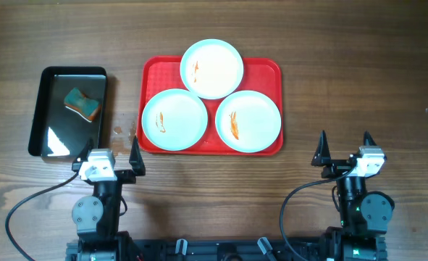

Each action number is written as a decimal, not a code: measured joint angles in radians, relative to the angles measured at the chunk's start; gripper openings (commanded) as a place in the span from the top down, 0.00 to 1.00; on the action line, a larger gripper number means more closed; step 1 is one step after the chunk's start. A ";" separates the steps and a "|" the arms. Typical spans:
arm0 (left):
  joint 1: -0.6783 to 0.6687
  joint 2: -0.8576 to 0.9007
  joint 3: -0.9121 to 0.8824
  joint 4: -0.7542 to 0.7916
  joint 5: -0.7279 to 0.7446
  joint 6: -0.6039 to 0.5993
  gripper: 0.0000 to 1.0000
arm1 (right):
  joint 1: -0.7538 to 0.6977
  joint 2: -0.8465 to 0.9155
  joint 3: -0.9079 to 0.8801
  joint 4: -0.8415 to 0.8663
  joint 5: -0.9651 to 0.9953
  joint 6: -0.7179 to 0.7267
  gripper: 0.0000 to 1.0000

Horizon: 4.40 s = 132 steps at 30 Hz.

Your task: Clean dirty plates on tray and stack at the side

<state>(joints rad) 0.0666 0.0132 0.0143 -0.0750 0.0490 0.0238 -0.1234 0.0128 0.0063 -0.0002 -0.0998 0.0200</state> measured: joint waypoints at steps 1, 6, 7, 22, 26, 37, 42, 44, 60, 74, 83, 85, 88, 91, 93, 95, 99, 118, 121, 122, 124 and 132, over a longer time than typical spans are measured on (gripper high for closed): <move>0.000 0.000 0.000 0.000 0.000 0.000 0.00 | 0.000 0.000 0.000 0.000 0.000 0.000 0.00; 0.000 0.000 0.000 0.005 0.000 0.000 0.00 | 0.000 0.000 0.000 0.000 0.000 0.000 0.00; 0.000 0.000 -0.003 0.035 0.013 -0.007 0.00 | 0.000 0.000 0.000 0.000 0.000 -0.001 0.00; 0.062 0.559 0.742 -0.277 0.472 -0.097 0.00 | 0.000 0.005 0.002 0.430 -0.218 1.289 0.00; 0.084 1.098 1.341 -0.719 0.372 -0.011 0.00 | -0.002 0.099 0.190 0.302 -0.305 1.164 0.00; 0.085 1.616 1.836 -1.025 0.120 -0.181 0.00 | 0.165 1.231 1.148 -0.618 -0.772 0.364 0.00; 0.121 1.682 1.836 -1.006 -0.082 -0.440 0.00 | 0.299 1.439 1.148 -0.615 -0.772 0.311 0.00; 0.154 1.727 1.842 -1.028 -0.129 -0.487 0.01 | 0.315 1.443 1.155 -0.636 -0.729 0.316 0.00; 0.222 2.242 1.844 -1.118 -0.186 -0.550 0.30 | 0.348 1.443 1.240 -0.806 -0.569 0.467 0.00; 0.221 2.220 1.664 -0.881 -0.159 -0.534 0.96 | 0.348 1.443 1.240 -0.842 -0.560 0.470 0.00; 0.222 2.005 1.619 -0.888 -0.160 -0.530 0.96 | 0.348 1.443 1.240 -0.850 -0.527 0.470 0.01; 0.222 1.902 1.621 -0.876 -0.160 -0.530 0.96 | 0.348 1.443 1.240 -0.861 -0.517 0.470 0.00; 0.222 1.866 1.619 -0.860 -0.173 -0.530 0.96 | 0.348 1.443 1.240 -0.867 -0.507 0.470 0.00; 0.222 1.920 1.518 -0.755 -0.193 -0.530 0.96 | 0.348 1.443 1.240 -0.864 -0.501 0.473 0.00; 0.223 1.974 1.452 -0.709 -0.196 -0.530 0.96 | 0.348 1.443 1.240 -0.846 -0.501 0.474 0.00; 0.223 1.988 1.441 -0.723 -0.194 -0.530 0.96 | 0.349 1.443 1.240 -0.841 -0.501 0.473 0.00; 0.223 1.878 1.481 -0.749 -0.171 -0.530 0.96 | 0.408 1.443 1.239 -0.706 -0.489 0.476 0.04; 0.223 1.872 1.526 -0.789 0.029 -0.470 0.96 | 0.747 2.000 1.252 -0.259 -0.014 0.530 0.69; 0.215 1.872 1.526 -0.809 0.121 -0.420 0.96 | 0.747 2.000 1.252 -0.262 -0.011 0.535 0.72; 0.207 1.872 1.526 -0.823 0.133 -0.409 0.96 | 0.747 2.000 1.252 -0.275 -0.011 0.550 0.71; 0.173 1.872 1.526 -0.846 0.153 -0.373 0.96 | 0.756 2.000 1.252 -0.281 -0.011 0.563 0.71; 0.093 1.872 1.526 -0.891 0.214 -0.333 0.96 | 0.813 2.026 1.260 -0.310 0.056 0.619 0.87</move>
<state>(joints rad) 0.1593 1.8847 1.5398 -0.9661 0.2634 -0.3092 0.6895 2.0388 1.2659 -0.3103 -0.0433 0.6392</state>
